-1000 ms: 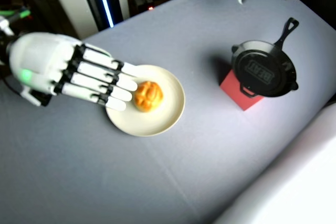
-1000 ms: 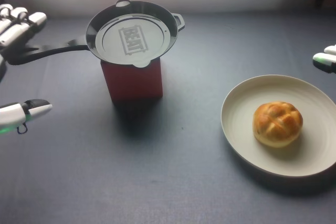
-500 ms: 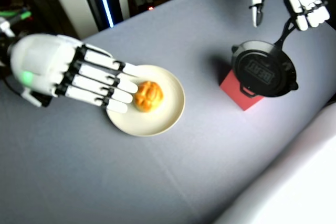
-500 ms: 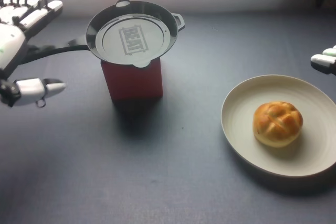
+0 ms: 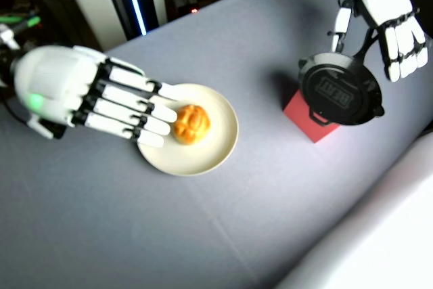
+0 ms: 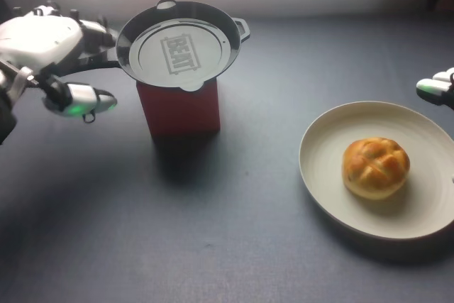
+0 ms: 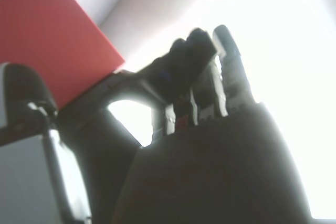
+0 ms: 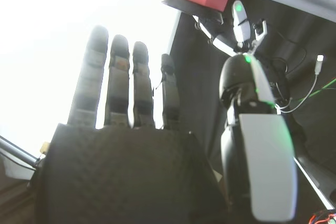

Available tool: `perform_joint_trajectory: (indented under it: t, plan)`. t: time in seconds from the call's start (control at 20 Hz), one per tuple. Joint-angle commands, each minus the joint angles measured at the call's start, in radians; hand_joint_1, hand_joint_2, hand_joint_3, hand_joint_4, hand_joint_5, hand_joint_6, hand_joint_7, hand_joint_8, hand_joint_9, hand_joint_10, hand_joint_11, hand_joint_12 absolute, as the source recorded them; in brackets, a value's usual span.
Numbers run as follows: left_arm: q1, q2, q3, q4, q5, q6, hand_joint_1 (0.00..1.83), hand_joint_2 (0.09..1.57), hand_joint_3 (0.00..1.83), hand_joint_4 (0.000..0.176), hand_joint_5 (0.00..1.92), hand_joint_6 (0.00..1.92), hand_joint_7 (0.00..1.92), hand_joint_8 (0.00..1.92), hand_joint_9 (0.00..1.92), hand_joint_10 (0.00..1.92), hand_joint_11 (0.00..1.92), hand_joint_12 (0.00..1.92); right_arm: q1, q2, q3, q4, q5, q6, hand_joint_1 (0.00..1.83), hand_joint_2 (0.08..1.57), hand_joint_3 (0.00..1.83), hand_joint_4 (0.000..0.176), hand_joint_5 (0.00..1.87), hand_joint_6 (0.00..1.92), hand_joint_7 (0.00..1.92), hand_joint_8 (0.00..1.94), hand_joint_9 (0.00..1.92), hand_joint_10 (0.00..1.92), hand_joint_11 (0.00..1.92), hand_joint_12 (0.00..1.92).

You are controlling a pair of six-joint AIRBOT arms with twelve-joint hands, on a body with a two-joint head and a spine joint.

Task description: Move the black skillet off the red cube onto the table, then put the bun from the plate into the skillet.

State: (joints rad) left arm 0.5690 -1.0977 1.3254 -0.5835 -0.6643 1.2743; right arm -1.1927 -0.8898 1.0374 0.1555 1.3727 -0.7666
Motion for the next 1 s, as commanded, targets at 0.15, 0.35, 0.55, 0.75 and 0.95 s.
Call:
perform_joint_trajectory:
  t: [0.15, 0.35, 0.55, 0.75, 0.95]
  plan:
    - [-0.021, 0.001, 0.002, 0.014, -0.136, 0.014, 1.17, 1.26, 0.01, 0.173, 0.99, 1.92, 1.19, 1.91, 1.41, 1.92, 1.5, 1.92, 0.008, -0.004, 0.006, 0.012, 0.117, 0.006, 0.5, 1.25, 0.0, 0.097, 0.25, 0.0, 0.3, 0.01, 0.33, 0.01, 0.34, 0.06]
    - [-0.004, 0.013, -0.021, 0.039, -0.229, -0.072, 1.45, 1.31, 0.0, 0.172, 1.13, 1.92, 1.45, 1.92, 1.4, 1.82, 1.3, 1.91, 0.007, -0.005, 0.006, 0.011, 0.115, 0.007, 0.49, 1.27, 0.01, 0.07, 0.27, 0.01, 0.33, 0.01, 0.35, 0.01, 0.36, 0.06]
    - [0.047, 0.034, -0.065, 0.059, -0.362, -0.171, 1.44, 1.28, 0.0, 0.174, 1.13, 1.92, 1.35, 1.92, 1.56, 1.92, 1.61, 1.92, 0.007, -0.009, 0.006, 0.011, 0.113, 0.01, 0.52, 1.29, 0.01, 0.049, 0.28, 0.0, 0.34, 0.0, 0.36, 0.0, 0.38, 0.05]
    - [0.094, 0.056, -0.109, 0.104, -0.478, -0.27, 1.42, 1.28, 0.0, 0.145, 1.18, 1.92, 1.38, 1.92, 1.57, 1.92, 1.63, 1.92, 0.007, -0.011, 0.006, 0.011, 0.109, 0.012, 0.56, 1.3, 0.0, 0.036, 0.29, 0.0, 0.35, 0.0, 0.36, 0.0, 0.38, 0.04]
    - [0.137, 0.1, -0.191, 0.215, -0.552, -0.305, 1.47, 1.25, 0.0, 0.122, 1.12, 1.92, 1.36, 1.92, 1.53, 1.92, 1.61, 1.92, 0.007, -0.012, 0.007, 0.012, 0.107, 0.013, 0.52, 1.3, 0.0, 0.051, 0.29, 0.0, 0.35, 0.0, 0.36, 0.0, 0.39, 0.04]
